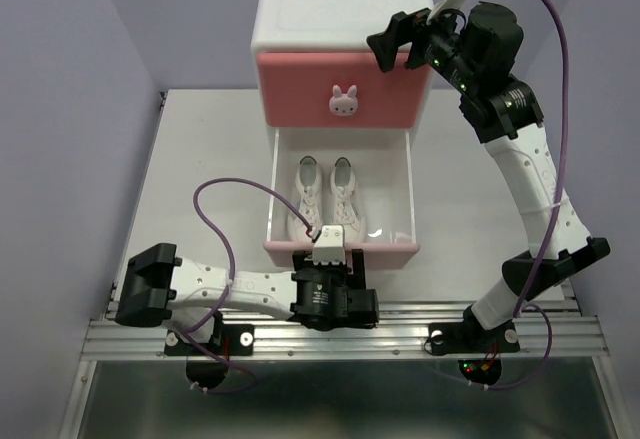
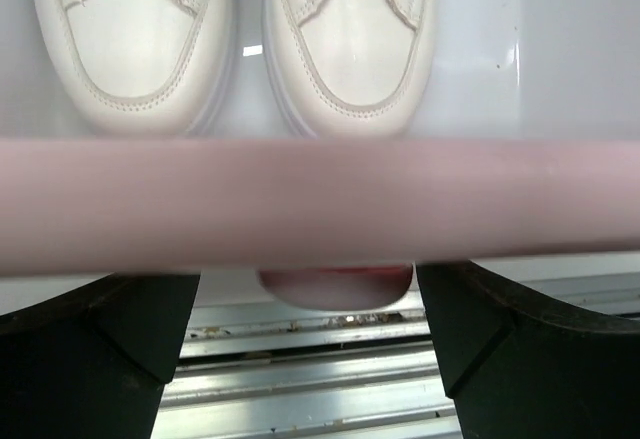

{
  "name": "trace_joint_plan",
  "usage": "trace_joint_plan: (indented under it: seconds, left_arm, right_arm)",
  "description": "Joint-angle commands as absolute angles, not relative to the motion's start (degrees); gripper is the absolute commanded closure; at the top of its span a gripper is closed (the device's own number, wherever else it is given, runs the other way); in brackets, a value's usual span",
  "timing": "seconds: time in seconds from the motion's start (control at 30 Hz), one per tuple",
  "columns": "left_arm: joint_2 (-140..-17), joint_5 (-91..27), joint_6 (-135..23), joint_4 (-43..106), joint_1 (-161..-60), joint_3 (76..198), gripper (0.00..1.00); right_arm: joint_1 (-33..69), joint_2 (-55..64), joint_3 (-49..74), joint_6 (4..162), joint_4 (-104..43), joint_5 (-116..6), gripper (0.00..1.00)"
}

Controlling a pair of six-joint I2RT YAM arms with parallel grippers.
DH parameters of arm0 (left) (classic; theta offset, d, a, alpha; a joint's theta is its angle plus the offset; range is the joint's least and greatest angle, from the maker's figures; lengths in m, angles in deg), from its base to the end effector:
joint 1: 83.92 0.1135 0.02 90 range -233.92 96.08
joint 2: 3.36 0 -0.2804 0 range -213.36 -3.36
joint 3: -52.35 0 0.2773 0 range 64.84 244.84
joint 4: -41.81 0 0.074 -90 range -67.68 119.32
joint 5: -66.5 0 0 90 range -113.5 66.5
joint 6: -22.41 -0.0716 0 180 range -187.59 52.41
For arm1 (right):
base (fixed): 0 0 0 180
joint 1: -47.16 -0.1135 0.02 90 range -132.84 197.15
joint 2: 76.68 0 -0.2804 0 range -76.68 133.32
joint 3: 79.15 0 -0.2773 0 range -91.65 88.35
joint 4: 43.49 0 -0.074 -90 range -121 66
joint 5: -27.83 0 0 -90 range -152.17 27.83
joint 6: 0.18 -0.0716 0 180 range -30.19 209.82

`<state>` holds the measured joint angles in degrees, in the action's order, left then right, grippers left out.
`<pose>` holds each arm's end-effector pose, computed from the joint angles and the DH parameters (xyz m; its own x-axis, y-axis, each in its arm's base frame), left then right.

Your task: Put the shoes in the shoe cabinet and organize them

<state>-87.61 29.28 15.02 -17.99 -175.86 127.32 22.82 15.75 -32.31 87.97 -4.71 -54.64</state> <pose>0.0466 -0.3092 0.2382 -0.6050 -0.1414 -0.7836 0.1104 0.9597 -0.2584 0.3487 0.1680 0.5795 0.0139 0.0414 -0.9990 -0.5287 0.8484 0.0278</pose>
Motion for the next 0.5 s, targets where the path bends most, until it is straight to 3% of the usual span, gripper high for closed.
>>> trace_joint_plan:
  seconds: [0.0,0.23,0.37,0.47]
  left_arm:
    - [-83.6,34.2,7.1,-11.6,-173.7,123.8,0.03]
    - [-83.7,35.6,2.7,-7.6,-172.7,122.9,0.08]
    - [-85.4,36.4,1.1,-6.4,-172.3,122.3,0.17]
    - [-85.2,36.3,-0.6,-3.7,-171.5,121.6,0.36]
  right_arm:
    - [23.0,17.3,-28.8,84.5,7.7,-54.4,0.00]
    - [23.0,16.8,-28.4,84.6,7.7,-54.9,0.00]
    - [23.0,16.7,-28.2,84.6,7.7,-54.9,0.00]
    - [23.0,16.7,-28.3,84.5,7.7,-54.9,0.00]
